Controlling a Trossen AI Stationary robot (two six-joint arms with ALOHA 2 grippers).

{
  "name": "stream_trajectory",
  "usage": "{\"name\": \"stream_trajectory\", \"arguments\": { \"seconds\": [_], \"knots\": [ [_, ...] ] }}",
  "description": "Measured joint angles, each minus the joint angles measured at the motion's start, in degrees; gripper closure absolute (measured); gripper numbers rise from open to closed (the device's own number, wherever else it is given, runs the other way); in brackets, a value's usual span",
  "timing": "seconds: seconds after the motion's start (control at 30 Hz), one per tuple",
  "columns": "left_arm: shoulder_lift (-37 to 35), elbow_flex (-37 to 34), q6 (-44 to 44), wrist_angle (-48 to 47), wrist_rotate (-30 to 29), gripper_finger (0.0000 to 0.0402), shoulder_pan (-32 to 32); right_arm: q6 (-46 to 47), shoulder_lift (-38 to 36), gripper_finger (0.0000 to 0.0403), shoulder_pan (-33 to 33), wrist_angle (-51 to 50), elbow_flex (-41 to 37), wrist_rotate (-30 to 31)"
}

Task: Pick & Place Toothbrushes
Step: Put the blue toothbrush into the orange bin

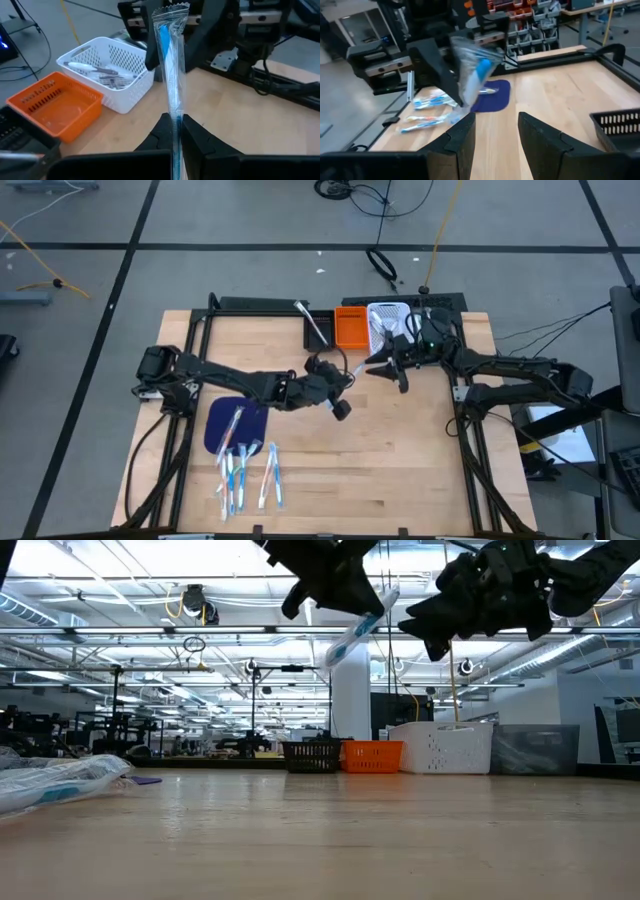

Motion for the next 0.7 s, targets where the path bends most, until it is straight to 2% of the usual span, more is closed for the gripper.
{"name": "stream_trajectory", "arguments": {
  "seconds": [0.3, 0.5, 0.7],
  "knots": [
    [0.00, 0.00, 2.19, 4.72, 1.27, 0.0394, 0.61, -0.02, 0.00, 0.0264, 3.02, 4.14, 0.00, 0.54],
    [0.00, 0.00, 3.14, 7.15, 3.08, 0.0393, 0.86, 0.43, 0.00, 0.0264, 5.04, 7.92, 0.00, 6.61],
    [0.00, 0.00, 3.74, 7.26, 2.98, 0.0395, 1.10, 0.26, 0.04, 0.0264, 7.73, 11.23, 0.00, 7.76]
  ]
}}
